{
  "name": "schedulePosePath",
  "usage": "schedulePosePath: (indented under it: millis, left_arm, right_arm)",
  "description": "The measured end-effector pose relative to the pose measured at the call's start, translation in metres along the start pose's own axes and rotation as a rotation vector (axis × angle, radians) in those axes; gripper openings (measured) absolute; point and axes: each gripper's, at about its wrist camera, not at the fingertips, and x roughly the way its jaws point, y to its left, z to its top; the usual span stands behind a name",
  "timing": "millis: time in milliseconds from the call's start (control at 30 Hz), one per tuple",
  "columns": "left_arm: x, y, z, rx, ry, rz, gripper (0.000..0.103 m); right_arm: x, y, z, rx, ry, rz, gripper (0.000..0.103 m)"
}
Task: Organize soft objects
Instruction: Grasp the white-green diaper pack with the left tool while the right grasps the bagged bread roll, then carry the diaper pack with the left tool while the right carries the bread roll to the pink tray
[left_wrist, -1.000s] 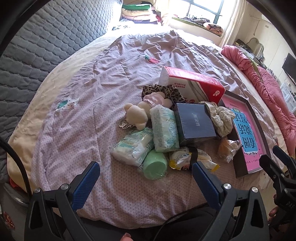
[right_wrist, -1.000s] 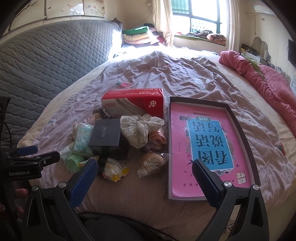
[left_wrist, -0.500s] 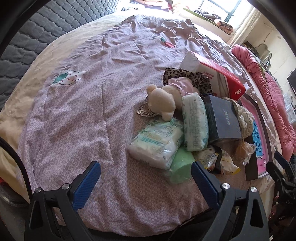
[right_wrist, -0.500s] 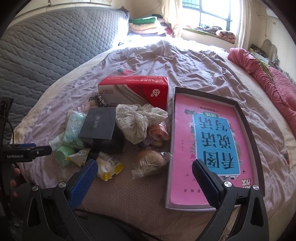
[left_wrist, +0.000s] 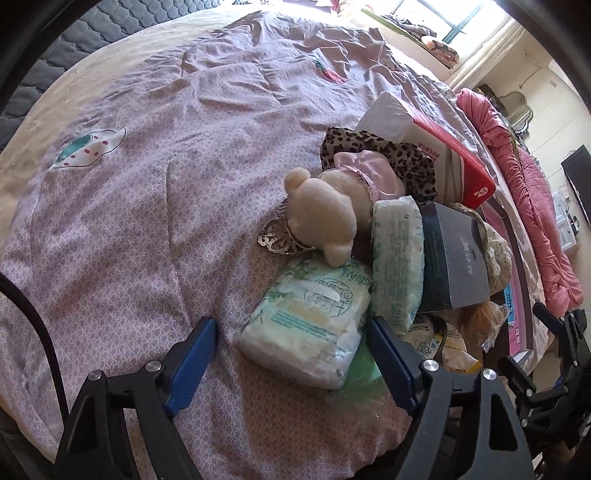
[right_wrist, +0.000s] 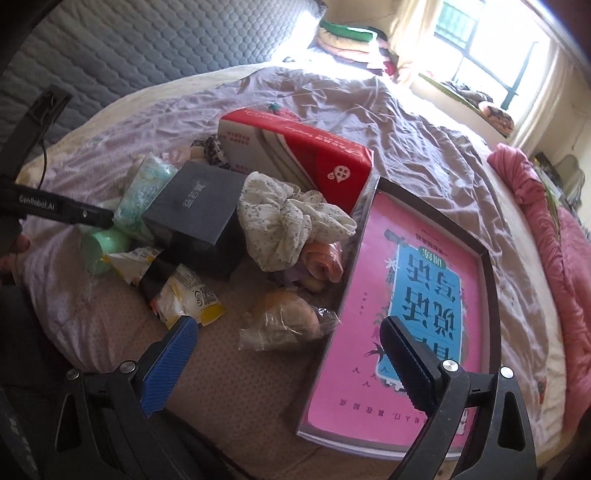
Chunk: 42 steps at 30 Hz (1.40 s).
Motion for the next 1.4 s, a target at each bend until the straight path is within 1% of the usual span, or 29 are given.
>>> schedulePosePath:
  millis: [67,133,200,300,367,433,500,567,633,700,800,933,1133,1200,1333,1400]
  left_arm:
    - [0.001,0.004,0.001,-0.009,0.002,-0.017,0.078]
    - [0.002,0.006,0.002,-0.013,0.004,-0.032,0.077]
    - [0.005,0.006,0.003,-0.015,0.006,-0.038,0.076]
    - [0.007,0.003,0.004,-0.004,0.008,-0.036,0.074]
    - [0.007,0.000,0.005,0.005,0.009,-0.041,0.071]
    - [0.009,-0.003,0.006,0.016,0.014,-0.059,0.061]
    - [0.010,-0.006,0.007,0.027,0.011,-0.054,0.059]
    - [0.009,-0.006,0.008,0.025,0.003,-0.050,0.055]
    - [0.005,-0.005,0.007,0.019,-0.008,-0.053,0.052]
    - [-0.003,-0.005,0.005,0.013,-0.027,-0.058,0.051]
    - [-0.015,-0.009,0.000,0.015,-0.043,-0.059,0.051]
    - [-0.037,-0.018,-0.007,0.035,-0.084,-0.050,0.051]
    - [-0.068,-0.037,-0.014,0.078,-0.143,-0.029,0.051]
    - [-0.077,-0.045,-0.016,0.093,-0.156,-0.034,0.051]
    - [-0.087,-0.068,-0.018,0.151,-0.174,-0.030,0.051]
    - [-0.089,-0.083,-0.019,0.179,-0.178,-0.043,0.051]
  right_arm:
    - [0.010,0.009,0.003,-0.089,0.028,-0.026,0.091]
    - [0.022,0.016,0.004,-0.160,0.077,-0.042,0.072]
    - [0.036,0.020,0.003,-0.215,0.127,-0.067,0.063]
    - [0.043,0.027,0.004,-0.271,0.119,-0.099,0.063]
    - [0.052,0.032,0.004,-0.313,0.138,-0.123,0.063]
    - [0.059,0.034,0.004,-0.336,0.148,-0.135,0.061]
    - [0.061,0.032,0.005,-0.332,0.144,-0.124,0.059]
    - [0.059,0.026,0.005,-0.297,0.135,-0.097,0.057]
    - [0.051,0.016,0.008,-0.235,0.114,-0.046,0.054]
    - [0.040,0.003,0.009,-0.126,0.082,0.027,0.053]
    - [0.026,-0.019,0.008,0.018,0.029,0.090,0.053]
    - [0.007,-0.040,0.006,0.136,-0.051,0.161,0.053]
    - [-0.016,-0.045,0.001,0.207,-0.113,0.185,0.053]
    - [-0.025,-0.046,-0.004,0.228,-0.131,0.189,0.053]
    - [-0.042,-0.052,-0.013,0.266,-0.165,0.185,0.053]
    - [-0.049,-0.058,-0.016,0.286,-0.176,0.176,0.053]
